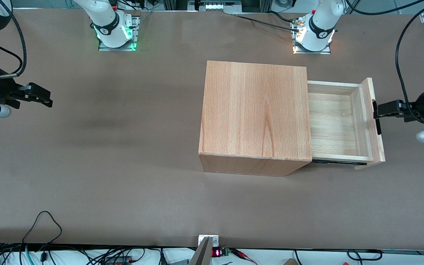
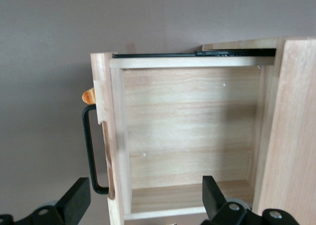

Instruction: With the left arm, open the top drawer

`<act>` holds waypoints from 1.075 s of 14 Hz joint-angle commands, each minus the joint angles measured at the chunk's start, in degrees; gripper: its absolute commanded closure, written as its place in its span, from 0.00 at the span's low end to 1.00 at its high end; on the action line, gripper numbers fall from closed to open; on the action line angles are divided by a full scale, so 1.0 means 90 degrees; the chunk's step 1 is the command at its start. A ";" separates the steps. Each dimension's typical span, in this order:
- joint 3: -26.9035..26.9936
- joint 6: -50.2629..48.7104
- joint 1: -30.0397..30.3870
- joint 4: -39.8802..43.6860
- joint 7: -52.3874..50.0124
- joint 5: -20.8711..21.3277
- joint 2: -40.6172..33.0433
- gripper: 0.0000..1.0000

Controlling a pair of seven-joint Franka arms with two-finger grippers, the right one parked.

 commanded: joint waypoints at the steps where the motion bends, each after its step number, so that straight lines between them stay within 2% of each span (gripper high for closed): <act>1: 0.0041 -0.0328 -0.0011 -0.0010 -0.0013 0.0167 -0.0301 0.00; 3: 0.0051 -0.0329 -0.0011 -0.0330 -0.0100 0.0197 -0.0720 0.00; 7: -0.0008 0.0304 -0.0021 -0.1784 -0.0316 0.0245 -0.1648 0.00; 10: 0.0021 0.0569 -0.0205 -0.2147 -0.0247 0.0781 -0.1952 0.00; 12: 0.0041 0.0822 -0.0217 -0.2441 -0.0238 0.0812 -0.2089 0.00; 15: 0.0051 0.0785 -0.0197 -0.2413 -0.0295 0.0773 -0.2070 0.00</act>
